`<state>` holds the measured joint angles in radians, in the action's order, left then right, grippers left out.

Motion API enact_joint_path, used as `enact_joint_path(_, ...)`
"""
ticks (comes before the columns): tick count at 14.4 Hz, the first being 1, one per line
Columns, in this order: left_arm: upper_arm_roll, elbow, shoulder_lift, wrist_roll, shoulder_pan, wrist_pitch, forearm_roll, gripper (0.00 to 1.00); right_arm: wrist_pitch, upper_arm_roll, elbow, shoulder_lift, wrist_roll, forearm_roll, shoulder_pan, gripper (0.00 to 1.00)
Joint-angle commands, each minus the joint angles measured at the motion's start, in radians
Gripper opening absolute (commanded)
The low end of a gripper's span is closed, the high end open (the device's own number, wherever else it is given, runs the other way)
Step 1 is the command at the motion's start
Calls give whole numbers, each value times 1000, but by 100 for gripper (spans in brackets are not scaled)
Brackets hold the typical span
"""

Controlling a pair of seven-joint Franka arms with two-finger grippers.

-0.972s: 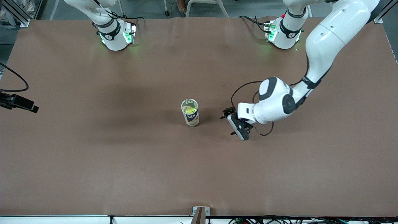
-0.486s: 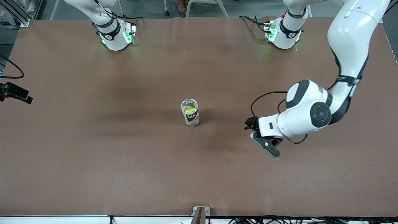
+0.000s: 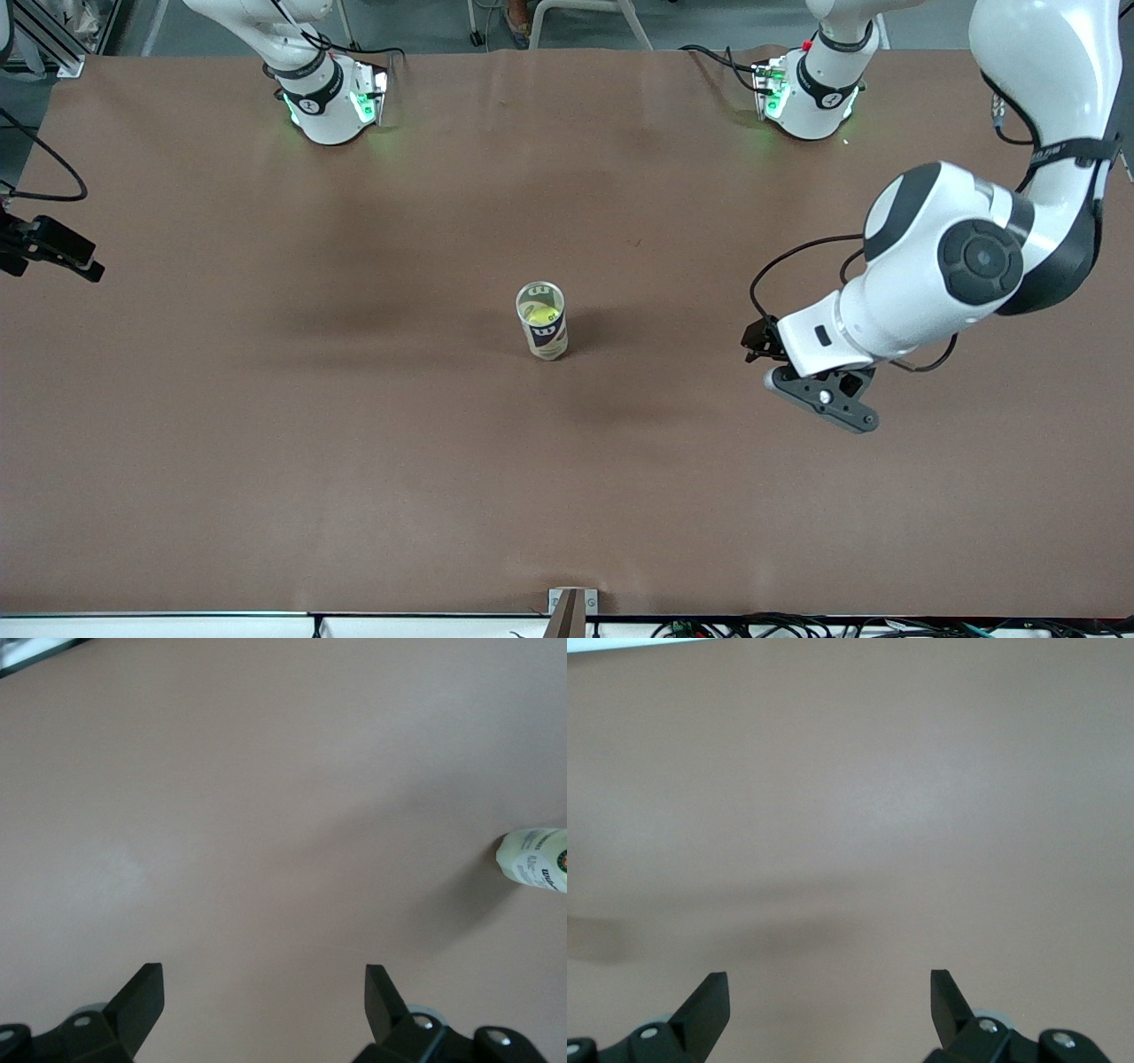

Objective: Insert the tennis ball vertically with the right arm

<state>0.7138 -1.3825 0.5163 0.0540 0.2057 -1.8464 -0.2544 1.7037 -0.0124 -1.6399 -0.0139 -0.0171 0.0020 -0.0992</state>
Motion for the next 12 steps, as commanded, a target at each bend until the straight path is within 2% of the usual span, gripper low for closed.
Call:
enact_joint_path(1, -11, -20, -64, 56, -6, 47, -22, 100, 4, 19, -41, -34, -7, -14, -7, 100)
enact_joint_path(7, -33, -17, -185, 101, 4, 179, -85, 100, 8, 17, -21, -26, -1, -17, -4, 100)
enact_joint_path(12, -27, -15, -260, 83, 103, 191, -68, 100, -2, 15, -15, -24, -11, -14, 1, 100)
